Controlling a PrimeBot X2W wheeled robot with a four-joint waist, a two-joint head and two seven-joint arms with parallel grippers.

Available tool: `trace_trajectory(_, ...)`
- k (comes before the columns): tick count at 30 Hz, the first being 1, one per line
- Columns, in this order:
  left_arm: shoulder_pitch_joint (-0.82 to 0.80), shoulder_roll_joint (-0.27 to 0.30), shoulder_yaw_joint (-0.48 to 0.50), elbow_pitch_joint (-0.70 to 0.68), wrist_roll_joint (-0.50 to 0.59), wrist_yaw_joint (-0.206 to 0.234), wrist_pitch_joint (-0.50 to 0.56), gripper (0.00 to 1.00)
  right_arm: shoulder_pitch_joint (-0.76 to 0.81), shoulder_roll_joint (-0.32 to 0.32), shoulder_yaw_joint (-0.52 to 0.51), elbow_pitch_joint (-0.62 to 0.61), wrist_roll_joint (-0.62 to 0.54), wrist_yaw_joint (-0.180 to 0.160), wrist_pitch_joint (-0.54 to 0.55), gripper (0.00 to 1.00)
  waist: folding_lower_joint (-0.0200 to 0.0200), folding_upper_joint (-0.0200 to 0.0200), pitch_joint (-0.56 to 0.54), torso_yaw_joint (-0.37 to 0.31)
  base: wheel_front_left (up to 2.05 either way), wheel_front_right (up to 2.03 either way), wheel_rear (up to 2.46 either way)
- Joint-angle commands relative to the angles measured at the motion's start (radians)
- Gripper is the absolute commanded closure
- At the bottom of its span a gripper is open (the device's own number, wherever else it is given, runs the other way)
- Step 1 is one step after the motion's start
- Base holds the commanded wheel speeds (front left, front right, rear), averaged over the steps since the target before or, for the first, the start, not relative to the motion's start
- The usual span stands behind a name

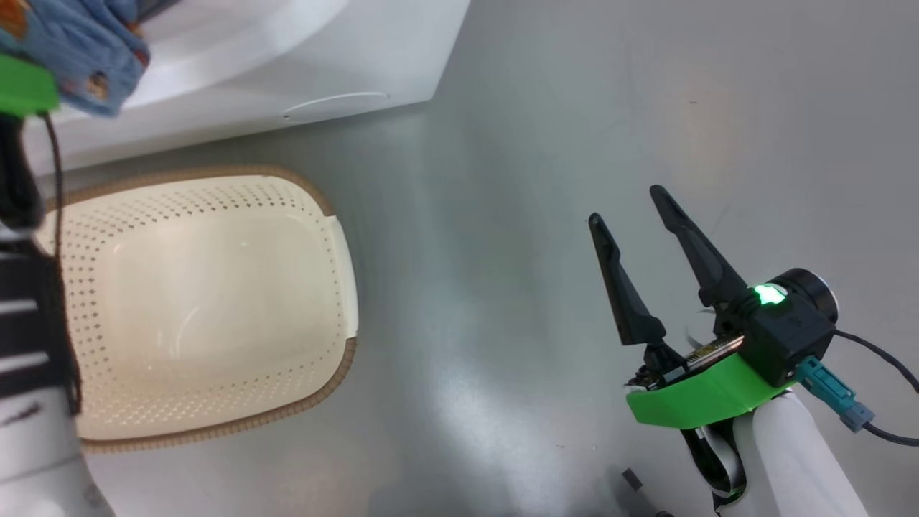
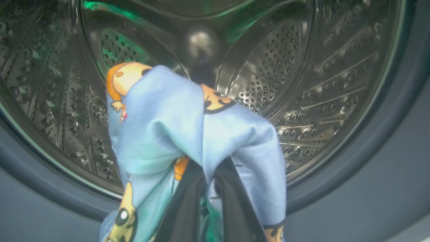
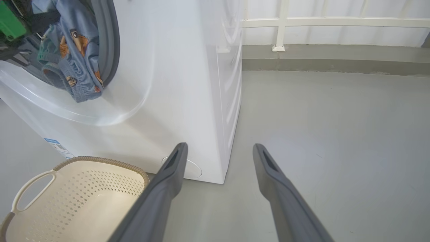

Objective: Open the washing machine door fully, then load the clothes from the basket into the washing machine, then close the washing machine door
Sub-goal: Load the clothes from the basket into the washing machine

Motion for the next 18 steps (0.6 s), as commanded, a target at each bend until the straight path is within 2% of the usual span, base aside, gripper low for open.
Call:
trace_trajectory(1, -0.019, 0.047, 0.015, -0.016, 0.009, 0.006, -0.008, 1.0, 0.027, 0.007, 0.026, -0.018, 0.014, 0.002, -0.005, 0.0, 0.0, 0.0, -0.008, -0.012, 0.0, 0.0, 0.0)
trace_trajectory(7, -0.128, 0.083, 0.006, 0.114, 0.038, 0.026, -0.04, 1.0, 0.039, 0.009, 0.054, -0.006, 0.023, 0.002, -0.005, 0.0, 0.0, 0.0, -0.022, -0.055, 0.0, 0.0, 0.0)
trace_trajectory(18, -0.324, 0.195, 0.002, 0.388, 0.084, 0.056, -0.085, 1.0, 0.065, 0.01, 0.102, 0.006, 0.03, 0.002, -0.005, 0.0, 0.0, 0.0, -0.003, -0.137, 0.0, 0.0, 0.0)
